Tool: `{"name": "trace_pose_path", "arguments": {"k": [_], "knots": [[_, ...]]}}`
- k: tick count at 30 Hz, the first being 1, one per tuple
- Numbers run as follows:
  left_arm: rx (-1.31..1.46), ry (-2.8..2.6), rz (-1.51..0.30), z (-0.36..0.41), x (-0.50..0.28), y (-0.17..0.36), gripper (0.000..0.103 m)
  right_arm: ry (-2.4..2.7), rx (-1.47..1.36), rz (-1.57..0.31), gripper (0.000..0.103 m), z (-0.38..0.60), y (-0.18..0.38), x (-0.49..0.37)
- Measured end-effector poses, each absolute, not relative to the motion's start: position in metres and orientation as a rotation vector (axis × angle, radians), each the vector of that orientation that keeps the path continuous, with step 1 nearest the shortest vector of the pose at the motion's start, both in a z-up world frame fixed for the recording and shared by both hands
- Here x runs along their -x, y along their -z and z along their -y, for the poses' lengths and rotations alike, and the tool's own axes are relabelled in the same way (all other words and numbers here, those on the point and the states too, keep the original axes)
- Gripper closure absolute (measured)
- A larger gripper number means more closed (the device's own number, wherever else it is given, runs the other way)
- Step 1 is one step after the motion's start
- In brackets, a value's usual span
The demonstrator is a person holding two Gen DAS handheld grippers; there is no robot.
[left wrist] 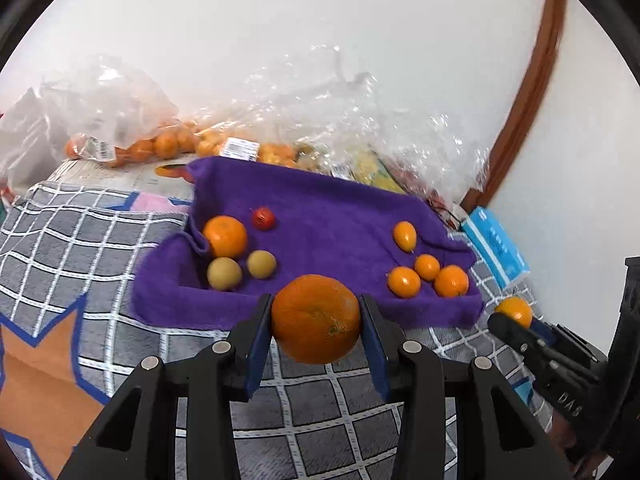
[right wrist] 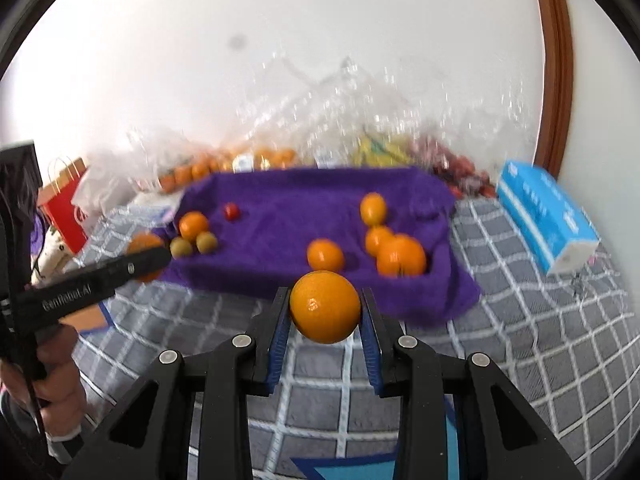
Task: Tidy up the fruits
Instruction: 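Lift both tangerines and carry them over the purple towel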
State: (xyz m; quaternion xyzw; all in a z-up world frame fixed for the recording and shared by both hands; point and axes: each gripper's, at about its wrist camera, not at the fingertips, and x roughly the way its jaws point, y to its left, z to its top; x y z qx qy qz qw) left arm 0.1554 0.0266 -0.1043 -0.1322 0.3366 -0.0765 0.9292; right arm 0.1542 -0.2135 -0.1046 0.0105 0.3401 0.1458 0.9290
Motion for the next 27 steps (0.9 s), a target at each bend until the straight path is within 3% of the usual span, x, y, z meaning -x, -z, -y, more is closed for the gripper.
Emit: {"name": "trace_pose_path", "arguments": {"k": [11, 27], "knots": [[0.267, 0.094, -0.694, -0.052, -0.162, 0.074, 0.063, -0.349, -0.048, -0.636, 0.07, 0.196, 0.068, -0.181], [0.259, 0.091, -0.706, -0.053, -0.18, 0.066, 0.063, -0.296, -0.069, -0.651, 0.07, 0.206, 0.062, -0.211]]}}
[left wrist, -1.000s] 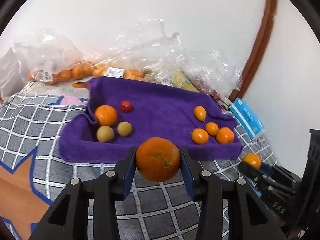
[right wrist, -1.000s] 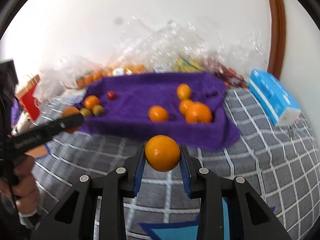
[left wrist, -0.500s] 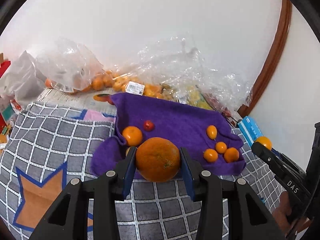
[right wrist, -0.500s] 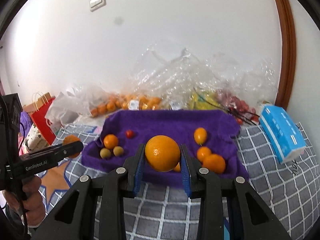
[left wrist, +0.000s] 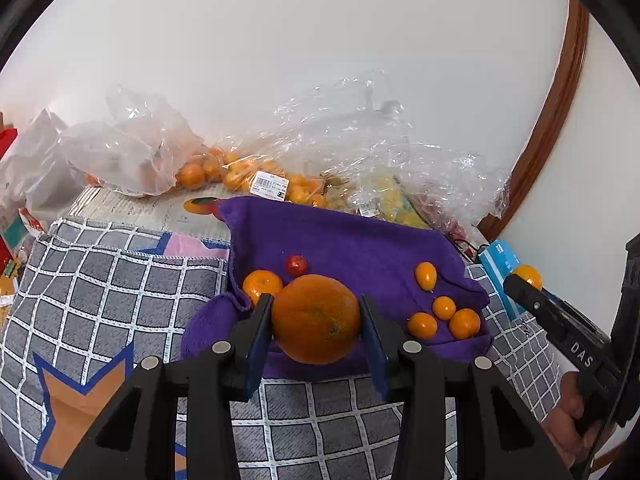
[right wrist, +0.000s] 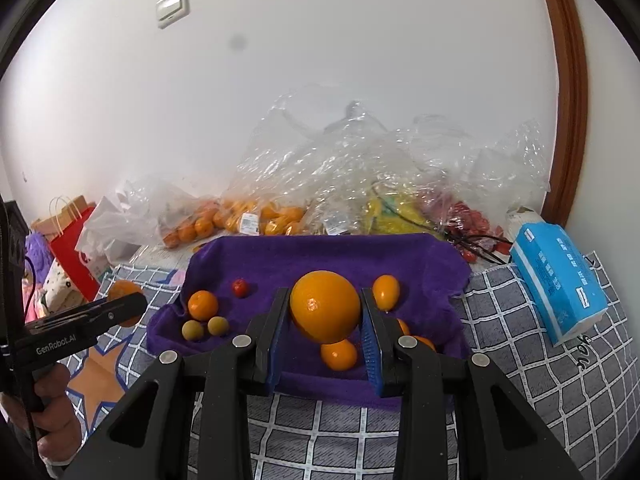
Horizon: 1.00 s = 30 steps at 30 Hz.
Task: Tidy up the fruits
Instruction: 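Lift both tangerines and carry them over the purple towel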
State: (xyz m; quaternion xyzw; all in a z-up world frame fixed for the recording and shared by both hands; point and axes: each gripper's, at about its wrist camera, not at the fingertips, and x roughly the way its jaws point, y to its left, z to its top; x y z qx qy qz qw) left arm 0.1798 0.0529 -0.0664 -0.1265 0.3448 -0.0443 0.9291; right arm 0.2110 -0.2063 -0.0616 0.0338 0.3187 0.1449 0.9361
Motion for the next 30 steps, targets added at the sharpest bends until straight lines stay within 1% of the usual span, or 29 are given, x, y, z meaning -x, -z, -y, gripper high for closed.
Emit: {"name": "trace_pose_path", "arguments": {"k": [6, 18, 30], "knots": [[0.264, 0.071, -0.716, -0.058, -0.187, 0.068, 0.063, -0.279, -0.064, -0.646, 0.07, 0.212, 0.061, -0.224], [0.284, 0.059, -0.76, -0.07, -0.217, 0.08, 0.063, -0.296, -0.06, -0.693, 0.07, 0.202, 0.081, -0.263], [0.267, 0.084, -0.809, -0.059, -0.252, 0.094, 0.063, -0.294, -0.079, -0.744, 0.07, 0.205, 0.101, -0.295]]}}
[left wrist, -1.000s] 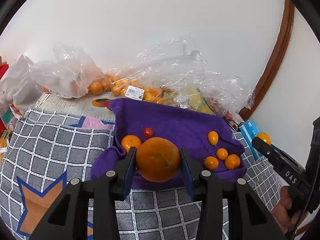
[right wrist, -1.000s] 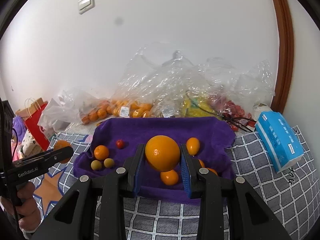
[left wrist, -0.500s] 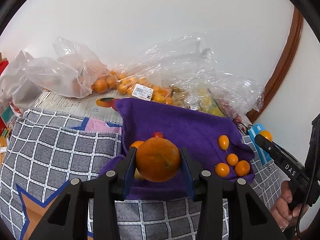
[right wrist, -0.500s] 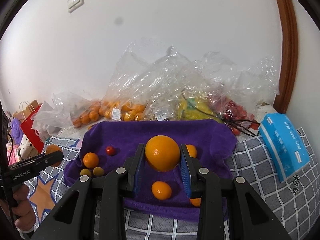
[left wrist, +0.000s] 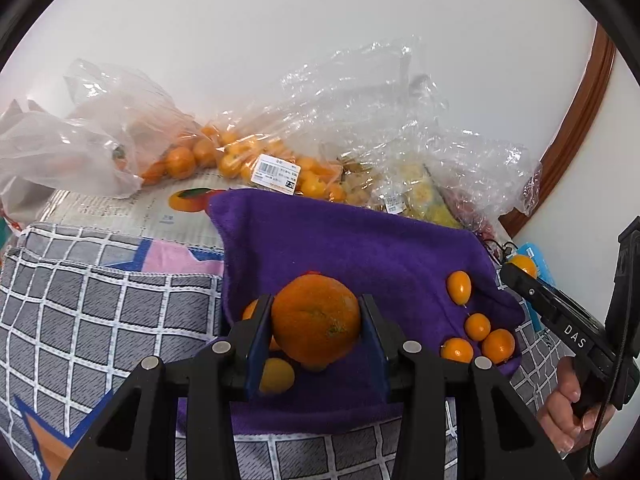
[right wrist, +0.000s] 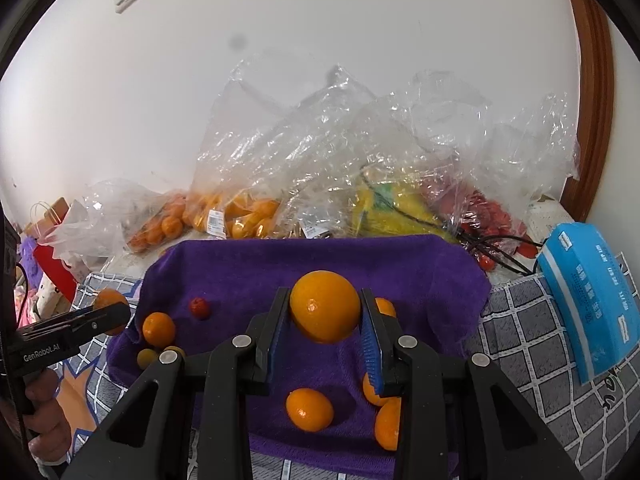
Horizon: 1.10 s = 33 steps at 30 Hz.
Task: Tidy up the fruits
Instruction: 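Lift both tangerines and carry them over the purple towel, then lower the tangerines onto the towel and open both tools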
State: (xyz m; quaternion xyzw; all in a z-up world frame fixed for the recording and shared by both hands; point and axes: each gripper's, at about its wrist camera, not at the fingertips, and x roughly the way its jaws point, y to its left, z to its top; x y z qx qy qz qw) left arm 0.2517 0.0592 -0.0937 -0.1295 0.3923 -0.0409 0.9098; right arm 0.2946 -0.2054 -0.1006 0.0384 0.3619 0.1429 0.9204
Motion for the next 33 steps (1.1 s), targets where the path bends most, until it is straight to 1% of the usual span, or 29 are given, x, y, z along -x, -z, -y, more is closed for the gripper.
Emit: {"name": "trace_pose_path", "arguments": {"k": [7, 18, 33], "knots": [[0.254, 0.095, -0.827, -0.053, -0.261, 0.1, 0.063, -0.299, -0.083, -0.78, 0.07, 0.205, 0.114, -0.301], [0.288, 0.087, -0.825, -0.065, -0.271, 0.101, 0.063, -0.273, -0.097, -0.787, 0.07, 0.215, 0.119, -0.308], [0.246, 0.128, -0.87, -0.04, -0.289, 0.115, 0.063, -0.321, -0.063, -0.85, 0.07, 0.198, 0.143, -0.311]]}}
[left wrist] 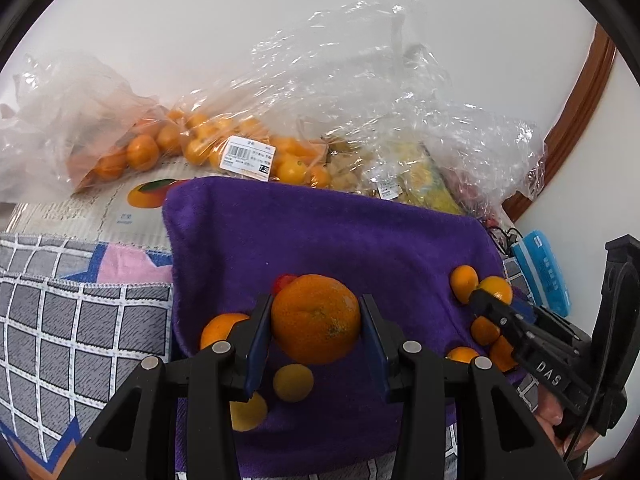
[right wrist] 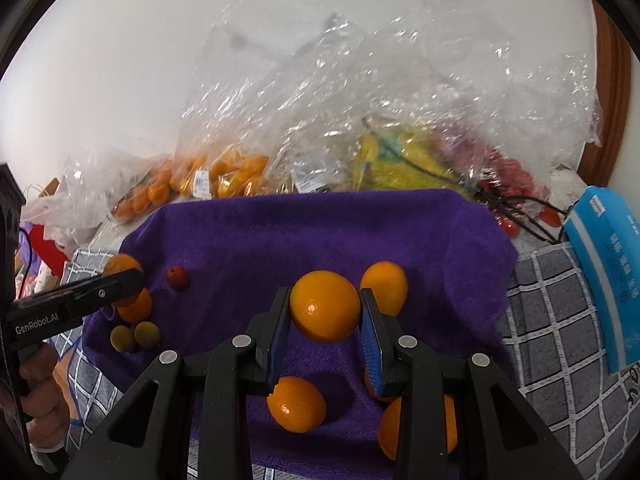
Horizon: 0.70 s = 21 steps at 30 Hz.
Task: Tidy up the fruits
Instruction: 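Lower the tangerines onto the towel and open both tools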
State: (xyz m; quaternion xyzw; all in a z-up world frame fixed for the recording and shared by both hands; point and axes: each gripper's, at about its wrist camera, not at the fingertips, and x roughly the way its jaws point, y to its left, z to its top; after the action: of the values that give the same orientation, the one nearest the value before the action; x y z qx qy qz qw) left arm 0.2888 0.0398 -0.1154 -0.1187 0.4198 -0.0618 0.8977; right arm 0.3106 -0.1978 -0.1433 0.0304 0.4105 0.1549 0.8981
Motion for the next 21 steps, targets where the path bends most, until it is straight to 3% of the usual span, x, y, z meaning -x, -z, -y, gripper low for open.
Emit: {"name": "trace_pose_path", "arguments": {"k": [21], "knots": [[0.189, 0.118, -0.963, -0.024, -0.308, 0.142, 0.063, -0.324, 0.056, -0.926, 0.07, 0.175, 0.17, -0.317]]}}
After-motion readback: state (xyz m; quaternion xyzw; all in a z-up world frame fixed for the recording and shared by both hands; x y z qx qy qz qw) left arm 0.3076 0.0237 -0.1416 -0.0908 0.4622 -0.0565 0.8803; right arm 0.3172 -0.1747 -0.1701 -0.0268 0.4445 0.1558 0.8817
